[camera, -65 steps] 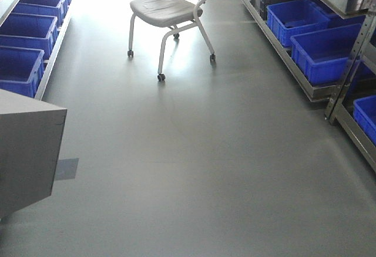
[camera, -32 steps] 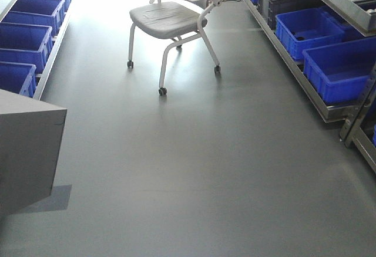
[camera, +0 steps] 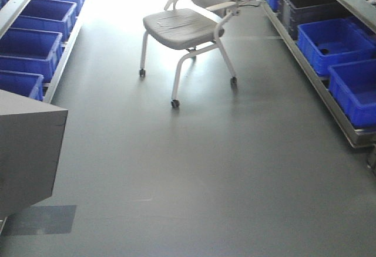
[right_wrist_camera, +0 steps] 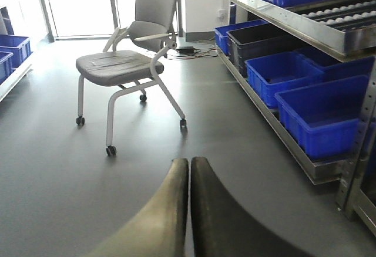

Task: Sort gray base to blue bin
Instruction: 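Drive the base down the aisle between the blue bin shelves, then turn the base toward the rack and stop before the empty blue bins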

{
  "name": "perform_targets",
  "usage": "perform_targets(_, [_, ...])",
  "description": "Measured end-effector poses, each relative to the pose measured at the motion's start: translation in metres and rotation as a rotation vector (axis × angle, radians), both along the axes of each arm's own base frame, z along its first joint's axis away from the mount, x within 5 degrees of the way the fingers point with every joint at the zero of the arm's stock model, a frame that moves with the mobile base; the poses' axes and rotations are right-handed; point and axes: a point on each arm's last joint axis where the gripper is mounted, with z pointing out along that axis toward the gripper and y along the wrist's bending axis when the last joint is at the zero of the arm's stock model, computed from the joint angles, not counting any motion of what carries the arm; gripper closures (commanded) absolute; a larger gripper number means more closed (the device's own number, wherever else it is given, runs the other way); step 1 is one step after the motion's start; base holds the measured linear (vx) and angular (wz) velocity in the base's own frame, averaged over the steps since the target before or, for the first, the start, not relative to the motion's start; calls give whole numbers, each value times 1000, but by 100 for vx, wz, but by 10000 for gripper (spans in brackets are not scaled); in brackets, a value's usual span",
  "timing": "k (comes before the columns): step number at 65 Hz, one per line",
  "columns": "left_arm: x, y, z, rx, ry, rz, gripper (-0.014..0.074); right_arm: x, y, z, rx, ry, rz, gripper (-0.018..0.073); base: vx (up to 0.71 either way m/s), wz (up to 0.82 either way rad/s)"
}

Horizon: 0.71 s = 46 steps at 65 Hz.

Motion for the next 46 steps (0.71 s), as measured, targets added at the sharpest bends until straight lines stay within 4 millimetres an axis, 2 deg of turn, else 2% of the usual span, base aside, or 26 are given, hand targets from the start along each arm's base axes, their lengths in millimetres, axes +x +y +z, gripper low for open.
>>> perform_targets(17, [0,0,0,1,0,0,594,0,0,0,0,0,0,564,25,49])
perform_targets(46, [0,0,0,1,0,0,594,0,0,0,0,0,0,564,21,82])
